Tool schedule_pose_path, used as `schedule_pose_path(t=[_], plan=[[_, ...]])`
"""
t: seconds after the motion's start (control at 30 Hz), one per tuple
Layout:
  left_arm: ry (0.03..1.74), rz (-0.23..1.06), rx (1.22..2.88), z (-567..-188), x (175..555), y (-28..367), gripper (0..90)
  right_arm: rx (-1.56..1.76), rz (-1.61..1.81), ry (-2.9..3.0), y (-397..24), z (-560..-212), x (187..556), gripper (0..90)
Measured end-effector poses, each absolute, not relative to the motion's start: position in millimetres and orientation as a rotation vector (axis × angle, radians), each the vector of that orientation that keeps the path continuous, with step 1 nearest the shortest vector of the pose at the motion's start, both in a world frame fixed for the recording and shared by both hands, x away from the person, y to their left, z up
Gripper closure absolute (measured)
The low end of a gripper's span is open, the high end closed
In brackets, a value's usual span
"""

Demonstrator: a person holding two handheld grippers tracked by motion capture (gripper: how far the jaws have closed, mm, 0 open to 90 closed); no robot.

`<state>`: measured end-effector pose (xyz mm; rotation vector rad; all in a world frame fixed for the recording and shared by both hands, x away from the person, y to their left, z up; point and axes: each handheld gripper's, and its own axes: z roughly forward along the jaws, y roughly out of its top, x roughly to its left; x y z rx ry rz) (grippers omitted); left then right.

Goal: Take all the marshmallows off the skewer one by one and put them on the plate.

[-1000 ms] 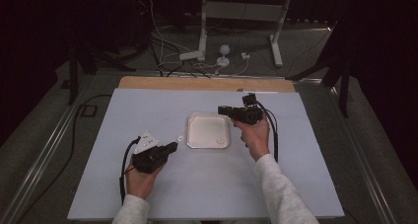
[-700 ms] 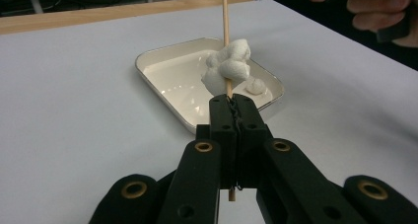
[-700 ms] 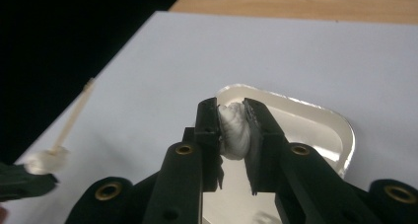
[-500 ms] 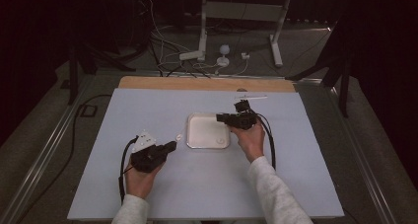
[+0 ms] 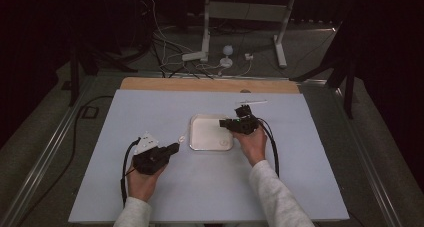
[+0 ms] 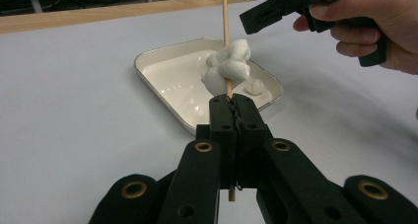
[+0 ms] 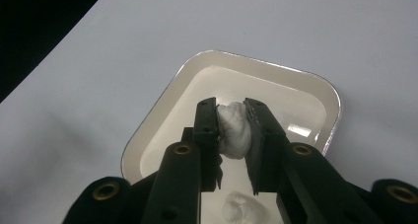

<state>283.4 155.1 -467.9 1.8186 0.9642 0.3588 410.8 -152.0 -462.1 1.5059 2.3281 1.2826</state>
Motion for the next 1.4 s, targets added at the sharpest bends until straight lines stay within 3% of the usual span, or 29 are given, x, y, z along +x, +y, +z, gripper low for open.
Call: schedule_pose_path(t=[0.7, 0.77, 0.93, 1.0, 1.4], plan=[[0.967, 0.358, 1.815, -467.6, 283.4, 155.1, 90.0, 1.567, 1.178, 2.340, -147.9, -480.4, 413.8, 73.5], [0.967, 0.357, 1.815, -467.6, 283.5, 155.1, 90.0, 1.575, 1.169, 2.335, -148.9, -482.7, 414.2, 67.5], [0.967, 0.357, 1.814, -467.6, 283.4, 154.9, 90.0, 1.602, 1.163, 2.291, -152.5, -484.0, 414.4, 34.5], [0.968, 0.358, 1.815, -467.8, 283.5, 154.9, 90.0, 1.609, 1.194, 2.285, -153.1, -481.2, 411.7, 25.7], [0.972, 0.361, 1.813, -468.1, 283.3, 153.7, 90.0, 1.509, 1.374, 2.382, -134.0, -460.5, 387.3, 22.5]])
